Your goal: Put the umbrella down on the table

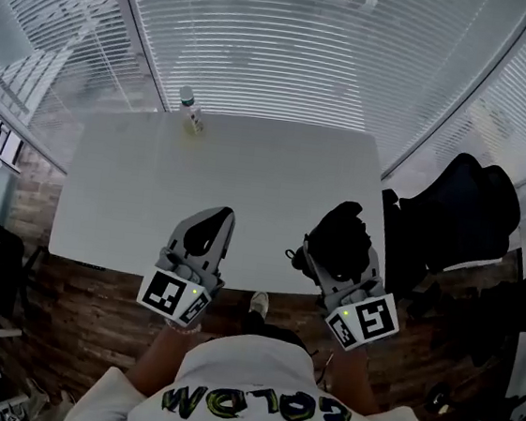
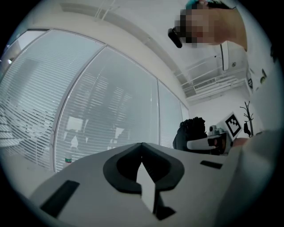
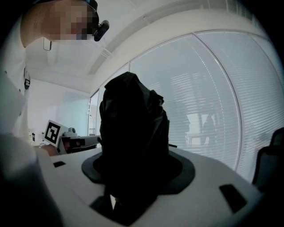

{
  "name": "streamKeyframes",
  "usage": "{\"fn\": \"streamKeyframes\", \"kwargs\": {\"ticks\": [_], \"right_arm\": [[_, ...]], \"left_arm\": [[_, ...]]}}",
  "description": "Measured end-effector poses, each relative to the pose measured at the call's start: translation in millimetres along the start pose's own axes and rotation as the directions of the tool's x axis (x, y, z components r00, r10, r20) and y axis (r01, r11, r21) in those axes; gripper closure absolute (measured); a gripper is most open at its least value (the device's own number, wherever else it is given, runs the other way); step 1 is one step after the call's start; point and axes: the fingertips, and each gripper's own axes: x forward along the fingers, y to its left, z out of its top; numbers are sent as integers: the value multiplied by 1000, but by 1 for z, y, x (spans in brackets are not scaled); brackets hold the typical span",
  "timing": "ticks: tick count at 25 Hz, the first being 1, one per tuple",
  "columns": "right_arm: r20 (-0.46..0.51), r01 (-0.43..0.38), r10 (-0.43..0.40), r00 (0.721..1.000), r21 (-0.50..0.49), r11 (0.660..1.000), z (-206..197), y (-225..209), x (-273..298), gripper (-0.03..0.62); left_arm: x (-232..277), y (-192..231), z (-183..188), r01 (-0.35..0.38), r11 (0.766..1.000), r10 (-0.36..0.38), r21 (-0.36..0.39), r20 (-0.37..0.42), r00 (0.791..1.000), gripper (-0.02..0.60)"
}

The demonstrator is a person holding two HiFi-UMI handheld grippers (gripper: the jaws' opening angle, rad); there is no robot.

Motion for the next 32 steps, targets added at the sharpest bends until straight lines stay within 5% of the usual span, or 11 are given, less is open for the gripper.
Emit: {"fn": "streamKeyframes", "kwargs": {"ticks": [16, 32], "right_arm": [[4, -5, 5, 1000, -4, 1000, 2, -89, 53, 339], [-39, 33, -33, 999, -13, 999, 1, -71, 108, 338]], "left_arm": [[97, 27, -12, -9, 1000, 10, -15, 19, 1000, 571], [93, 93, -13, 21, 999, -21, -46, -4, 1000, 571]]}}
